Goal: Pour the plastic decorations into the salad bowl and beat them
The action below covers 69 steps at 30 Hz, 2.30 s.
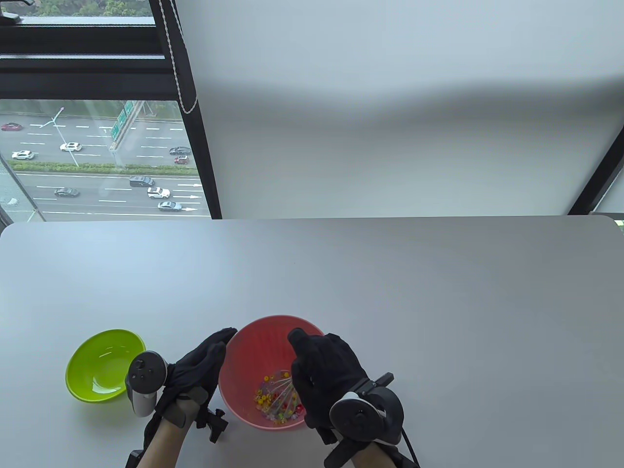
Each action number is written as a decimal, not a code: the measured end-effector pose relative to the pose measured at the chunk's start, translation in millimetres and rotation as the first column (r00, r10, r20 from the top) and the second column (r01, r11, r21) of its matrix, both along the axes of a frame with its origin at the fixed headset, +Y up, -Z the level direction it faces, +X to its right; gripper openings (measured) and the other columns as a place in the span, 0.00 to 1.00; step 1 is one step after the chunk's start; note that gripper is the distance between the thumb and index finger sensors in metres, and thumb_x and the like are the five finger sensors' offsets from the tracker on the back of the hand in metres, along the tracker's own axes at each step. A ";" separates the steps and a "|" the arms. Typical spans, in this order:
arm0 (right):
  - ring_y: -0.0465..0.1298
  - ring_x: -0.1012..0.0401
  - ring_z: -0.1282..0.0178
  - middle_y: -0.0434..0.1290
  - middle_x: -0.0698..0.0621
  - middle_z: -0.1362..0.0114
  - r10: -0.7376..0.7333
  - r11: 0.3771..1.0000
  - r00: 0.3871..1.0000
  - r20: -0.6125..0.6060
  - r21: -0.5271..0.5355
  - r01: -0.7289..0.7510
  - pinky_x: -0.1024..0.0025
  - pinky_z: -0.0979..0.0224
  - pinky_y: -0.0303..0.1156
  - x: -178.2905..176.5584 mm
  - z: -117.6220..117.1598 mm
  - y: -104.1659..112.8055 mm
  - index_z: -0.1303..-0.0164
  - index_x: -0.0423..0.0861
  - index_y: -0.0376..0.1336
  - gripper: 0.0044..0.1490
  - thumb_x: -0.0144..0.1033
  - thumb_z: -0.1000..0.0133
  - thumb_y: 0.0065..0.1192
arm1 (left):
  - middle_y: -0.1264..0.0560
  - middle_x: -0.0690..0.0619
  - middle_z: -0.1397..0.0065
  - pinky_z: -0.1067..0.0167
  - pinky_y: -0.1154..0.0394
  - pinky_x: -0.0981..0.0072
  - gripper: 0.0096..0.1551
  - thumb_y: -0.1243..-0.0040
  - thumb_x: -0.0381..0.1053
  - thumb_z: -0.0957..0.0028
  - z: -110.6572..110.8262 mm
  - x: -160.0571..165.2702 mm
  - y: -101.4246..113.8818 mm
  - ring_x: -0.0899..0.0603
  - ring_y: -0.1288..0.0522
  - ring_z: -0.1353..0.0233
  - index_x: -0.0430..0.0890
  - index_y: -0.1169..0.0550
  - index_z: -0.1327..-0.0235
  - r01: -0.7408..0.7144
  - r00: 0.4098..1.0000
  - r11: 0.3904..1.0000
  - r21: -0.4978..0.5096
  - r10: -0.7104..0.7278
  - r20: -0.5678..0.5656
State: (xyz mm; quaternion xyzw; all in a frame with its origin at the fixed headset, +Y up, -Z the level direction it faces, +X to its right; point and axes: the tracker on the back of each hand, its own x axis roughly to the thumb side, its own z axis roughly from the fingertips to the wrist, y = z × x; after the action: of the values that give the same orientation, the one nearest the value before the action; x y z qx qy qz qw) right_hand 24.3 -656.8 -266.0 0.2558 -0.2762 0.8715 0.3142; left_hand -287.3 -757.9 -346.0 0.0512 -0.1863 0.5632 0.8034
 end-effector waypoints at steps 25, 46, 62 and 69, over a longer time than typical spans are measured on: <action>0.78 0.59 0.44 0.65 0.58 0.27 0.200 0.962 0.969 0.146 0.158 -0.222 0.50 0.19 0.62 -6.0 7.4 3.5 0.18 0.60 0.46 0.35 0.50 0.34 0.51 | 0.20 0.50 0.57 0.31 0.34 0.38 0.35 0.57 0.66 0.40 0.0 0.0 0.0 0.39 0.22 0.48 0.46 0.26 0.30 0.000 1.000 1.000 0.000 0.000 0.000; 0.80 0.60 0.52 0.70 0.59 0.32 0.032 0.997 0.999 0.037 0.066 -0.034 0.53 0.22 0.66 0.0 4.5 2.8 0.18 0.59 0.48 0.35 0.53 0.35 0.50 | 0.20 0.50 0.57 0.31 0.34 0.38 0.35 0.57 0.66 0.40 0.0 0.0 0.0 0.39 0.22 0.48 0.46 0.26 0.30 0.000 1.000 1.000 0.000 0.000 0.000; 0.79 0.59 0.40 0.64 0.58 0.25 0.232 0.966 0.970 0.076 0.103 -0.239 0.50 0.19 0.62 -14.1 6.8 0.2 0.17 0.60 0.45 0.41 0.50 0.37 0.60 | 0.20 0.50 0.57 0.31 0.34 0.38 0.35 0.57 0.66 0.40 0.0 0.0 0.0 0.39 0.22 0.48 0.46 0.26 0.30 0.000 1.000 1.000 0.000 0.000 0.000; 0.79 0.59 0.43 0.66 0.58 0.28 0.224 0.960 0.966 0.129 0.142 -0.242 0.50 0.19 0.62 -9.7 8.4 3.3 0.18 0.60 0.47 0.38 0.51 0.36 0.58 | 0.20 0.50 0.57 0.31 0.34 0.38 0.35 0.57 0.66 0.40 0.0 0.0 0.0 0.39 0.22 0.48 0.46 0.26 0.30 0.000 1.000 1.000 0.000 0.000 0.000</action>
State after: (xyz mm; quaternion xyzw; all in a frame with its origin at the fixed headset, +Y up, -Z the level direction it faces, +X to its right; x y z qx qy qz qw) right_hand 14.6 -653.5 -257.5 0.2612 -0.3287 0.8911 0.1722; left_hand -287.3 -757.9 -346.0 0.0512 -0.1863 0.5632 0.8034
